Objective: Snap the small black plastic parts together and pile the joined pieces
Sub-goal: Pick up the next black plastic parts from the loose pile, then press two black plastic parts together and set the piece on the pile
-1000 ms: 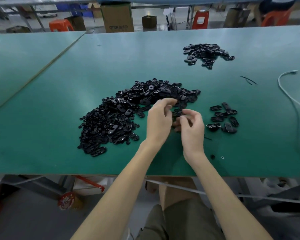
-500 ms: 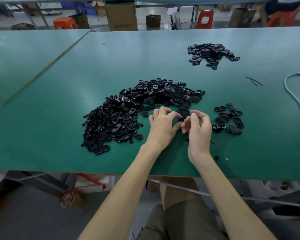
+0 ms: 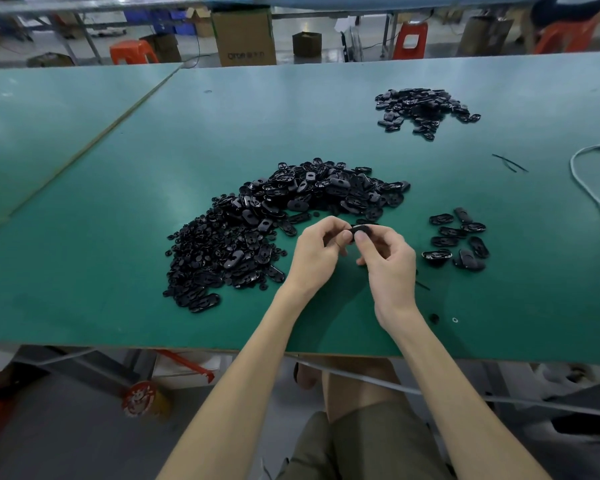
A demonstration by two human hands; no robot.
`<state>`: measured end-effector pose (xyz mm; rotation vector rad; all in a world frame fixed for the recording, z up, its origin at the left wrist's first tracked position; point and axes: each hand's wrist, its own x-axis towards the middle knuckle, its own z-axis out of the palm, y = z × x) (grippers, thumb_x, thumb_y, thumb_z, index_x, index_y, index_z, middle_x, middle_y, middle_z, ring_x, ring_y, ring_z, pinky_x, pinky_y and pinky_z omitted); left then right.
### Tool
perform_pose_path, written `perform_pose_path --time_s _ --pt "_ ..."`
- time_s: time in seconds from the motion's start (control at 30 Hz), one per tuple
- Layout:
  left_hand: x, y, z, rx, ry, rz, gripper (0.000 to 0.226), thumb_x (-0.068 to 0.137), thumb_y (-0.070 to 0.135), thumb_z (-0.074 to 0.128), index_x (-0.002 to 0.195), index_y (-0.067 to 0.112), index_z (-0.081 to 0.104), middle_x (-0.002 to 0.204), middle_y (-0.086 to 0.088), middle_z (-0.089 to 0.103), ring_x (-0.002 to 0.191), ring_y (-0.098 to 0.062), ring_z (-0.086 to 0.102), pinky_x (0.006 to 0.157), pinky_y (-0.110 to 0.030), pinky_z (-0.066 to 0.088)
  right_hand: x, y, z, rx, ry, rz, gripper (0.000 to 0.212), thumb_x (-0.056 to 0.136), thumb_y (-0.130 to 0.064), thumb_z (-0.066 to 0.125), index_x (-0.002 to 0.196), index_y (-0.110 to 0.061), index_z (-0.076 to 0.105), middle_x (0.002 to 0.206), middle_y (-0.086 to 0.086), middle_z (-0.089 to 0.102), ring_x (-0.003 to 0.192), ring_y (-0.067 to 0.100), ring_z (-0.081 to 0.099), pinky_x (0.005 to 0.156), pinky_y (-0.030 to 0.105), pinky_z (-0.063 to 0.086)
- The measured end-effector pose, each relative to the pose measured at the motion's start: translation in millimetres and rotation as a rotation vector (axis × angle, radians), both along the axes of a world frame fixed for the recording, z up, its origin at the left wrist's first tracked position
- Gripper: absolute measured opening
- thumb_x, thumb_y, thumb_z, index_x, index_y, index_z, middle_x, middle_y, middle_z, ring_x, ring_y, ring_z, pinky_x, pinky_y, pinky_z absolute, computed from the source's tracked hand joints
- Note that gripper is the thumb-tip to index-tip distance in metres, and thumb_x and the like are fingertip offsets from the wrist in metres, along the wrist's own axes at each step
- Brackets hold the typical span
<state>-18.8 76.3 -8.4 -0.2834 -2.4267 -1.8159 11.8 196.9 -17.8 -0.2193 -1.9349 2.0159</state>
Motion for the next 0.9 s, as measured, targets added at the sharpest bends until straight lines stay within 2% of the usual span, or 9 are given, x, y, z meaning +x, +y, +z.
perform_pose_path --time_s 0.07,0.13,0.27,0.33,0.4,0.53,0.63,0.8,0.9 --pt "-0.5 0.6 -0.8 0.015 -0.007 0.007 0.012 0.102 0.006 0.061 0.092 0.010 0.067 0.078 0.000 0.067 0.068 -0.010 0.060 0.076 -0.029 0.051 0.0 0.8 0.1 -0.021 0.013 -0.001 0.008 0.100 -0.011 0.067 0.104 -0.013 0.074 0.089 0.000 0.075 0.075 0.005 0.067 0.063 0.019 0.052" --pt "1.3 1.5 0.3 0.028 0.001 0.046 0.014 0.104 0.010 0.058 0.095 0.008 0.069 0.081 -0.002 0.069 0.072 -0.010 0.062 0.077 -0.028 0.051 -0.1 1.4 -0.2 -0.034 0.015 -0.002 0.008 0.101 -0.011 0.066 0.102 -0.013 0.074 0.081 -0.006 0.075 0.074 0.004 0.068 0.063 0.020 0.052" --pt "6.8 0.8 1.7 0.015 0.084 0.341 0.023 0.104 -0.001 0.047 0.109 0.009 0.067 0.109 -0.004 0.064 0.094 -0.015 0.064 0.088 -0.027 0.050 -1.3 1.5 -2.3 -0.061 -0.014 -0.016 0.009 0.102 -0.014 0.064 0.102 -0.013 0.073 0.075 -0.006 0.074 0.068 0.007 0.065 0.066 0.023 0.053" --pt "10.0 1.6 2.2 -0.140 0.118 0.553 0.038 0.093 -0.015 0.045 0.113 0.012 0.063 0.116 -0.002 0.055 0.105 -0.019 0.056 0.100 -0.034 0.043 -1.4 1.4 -2.7 -0.076 -0.021 -0.019 0.009 0.102 -0.014 0.064 0.102 -0.014 0.073 0.073 -0.006 0.073 0.066 0.006 0.064 0.066 0.022 0.052" --pt "13.5 4.4 2.8 -0.348 0.108 0.679 0.056 0.078 -0.022 0.046 0.116 0.015 0.061 0.124 -0.003 0.047 0.114 -0.022 0.046 0.108 -0.036 0.029 -0.6 1.3 -2.7 -0.074 -0.020 -0.014 0.009 0.102 -0.015 0.064 0.100 -0.016 0.073 0.073 -0.007 0.073 0.066 0.005 0.063 0.065 0.019 0.051" --pt "14.7 5.1 5.7 -0.460 -0.041 0.644 0.061 0.076 -0.020 0.047 0.127 0.012 0.054 0.140 -0.008 0.037 0.133 -0.028 0.035 0.121 -0.042 0.015 0.6 1.2 -1.7 -0.075 -0.020 -0.005 0.010 0.102 -0.014 0.064 0.097 -0.019 0.073 0.074 -0.008 0.074 0.068 0.004 0.065 0.065 0.019 0.052" --pt "15.9 4.6 3.8 -0.520 -0.032 0.585 0.057 0.080 -0.017 0.050 0.130 0.010 0.054 0.143 -0.010 0.037 0.134 -0.029 0.035 0.117 -0.038 0.023 1.3 1.6 -1.5 -0.071 -0.026 -0.003 0.010 0.102 -0.015 0.065 0.098 -0.019 0.073 0.073 -0.008 0.073 0.067 0.005 0.064 0.066 0.020 0.052" --pt "15.7 4.1 0.7 -0.483 0.014 0.522 0.054 0.083 -0.022 0.047 0.128 0.006 0.058 0.137 -0.009 0.043 0.127 -0.024 0.038 0.103 -0.030 0.037 2.6 1.5 -0.8 -0.085 -0.019 0.000 0.012 0.101 -0.012 0.064 0.101 -0.015 0.075 0.081 -0.005 0.075 0.071 0.004 0.066 0.064 0.018 0.052" --pt "14.5 3.9 0.0 -0.436 0.038 0.501 0.054 0.085 -0.024 0.044 0.126 0.005 0.060 0.134 -0.008 0.043 0.125 -0.020 0.039 0.090 -0.020 0.033 2.6 1.5 -0.5 -0.087 -0.016 -0.002 0.012 0.101 -0.010 0.063 0.104 -0.012 0.075 0.087 -0.001 0.076 0.071 0.005 0.067 0.063 0.019 0.052"
